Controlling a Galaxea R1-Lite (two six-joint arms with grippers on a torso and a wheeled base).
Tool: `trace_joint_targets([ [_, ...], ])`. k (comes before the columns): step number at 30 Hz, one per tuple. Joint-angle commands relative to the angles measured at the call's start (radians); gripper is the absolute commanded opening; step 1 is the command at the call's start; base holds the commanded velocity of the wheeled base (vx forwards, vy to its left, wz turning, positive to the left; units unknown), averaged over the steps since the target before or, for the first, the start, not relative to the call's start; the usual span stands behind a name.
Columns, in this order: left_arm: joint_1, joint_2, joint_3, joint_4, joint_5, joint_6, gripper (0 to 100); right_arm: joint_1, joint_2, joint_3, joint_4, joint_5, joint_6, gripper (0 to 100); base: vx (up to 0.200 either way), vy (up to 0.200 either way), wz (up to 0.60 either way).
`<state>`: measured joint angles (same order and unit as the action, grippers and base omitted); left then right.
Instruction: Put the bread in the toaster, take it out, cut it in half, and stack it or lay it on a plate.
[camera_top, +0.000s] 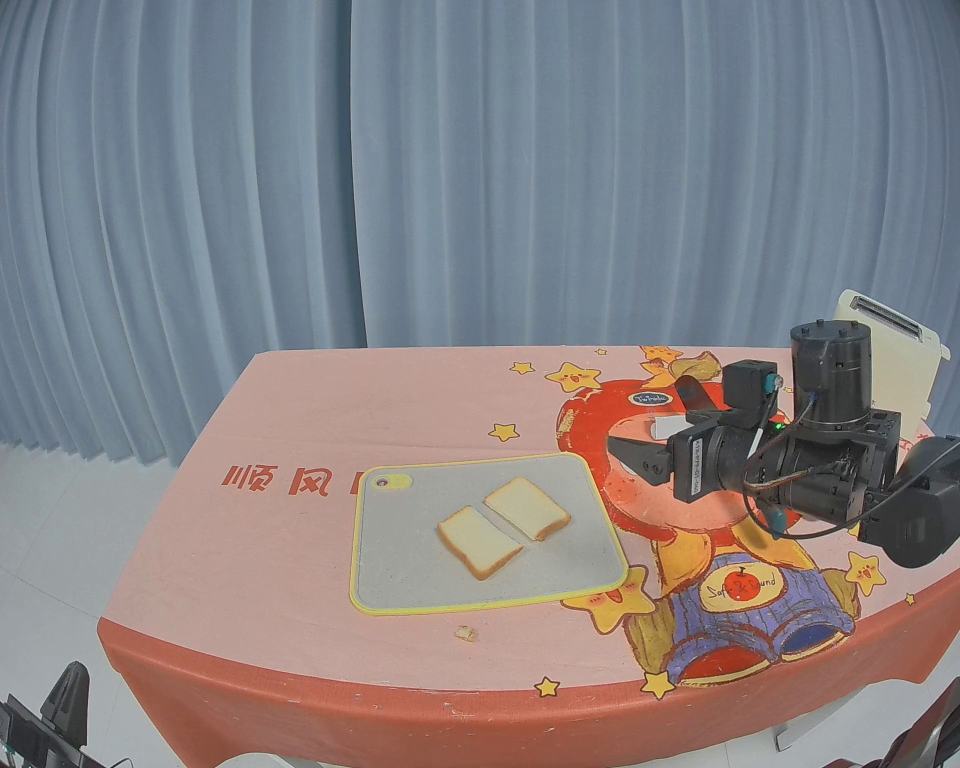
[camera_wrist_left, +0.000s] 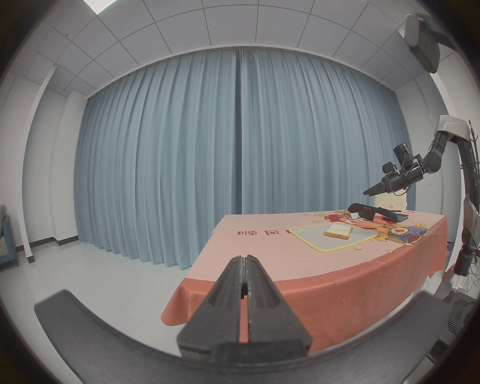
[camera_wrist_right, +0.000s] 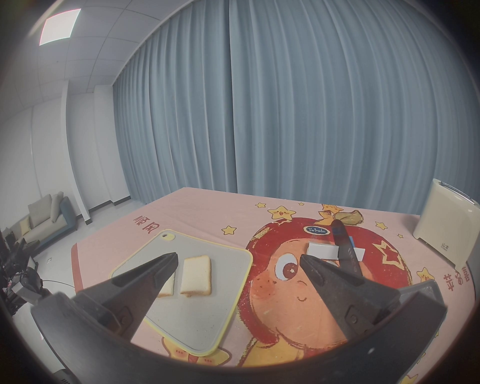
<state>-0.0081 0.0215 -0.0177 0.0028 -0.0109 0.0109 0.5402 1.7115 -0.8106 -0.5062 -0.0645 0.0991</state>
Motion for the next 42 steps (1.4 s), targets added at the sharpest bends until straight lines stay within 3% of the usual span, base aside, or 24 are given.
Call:
trace_joint_targets([
  [1, 0.0, 0.0, 0.016, 0.0, 0.0, 0.0, 0, 0.007, 0.039, 0.001, -0.008, -0.001, 0.001, 100, 0.0, 0.0, 0.0],
  [17, 0.0, 0.0, 0.016, 0.0, 0.0, 0.0, 0, 0.067, 0.162, -0.009, -0.017, -0.025, 0.002, 100, 0.0, 0.0, 0.0],
  [30, 0.0, 0.0, 0.016, 0.0, 0.0, 0.0, 0, 0.089, 0.241, -0.081, -0.017, -0.1, -0.003, 100, 0.0, 0.0, 0.0],
  [42, 0.0, 0.0, 0.016, 0.0, 0.0, 0.0, 0, 0.08, 0.3, -0.12, -0.017, -0.103, -0.003, 100, 0.0, 0.0, 0.0],
])
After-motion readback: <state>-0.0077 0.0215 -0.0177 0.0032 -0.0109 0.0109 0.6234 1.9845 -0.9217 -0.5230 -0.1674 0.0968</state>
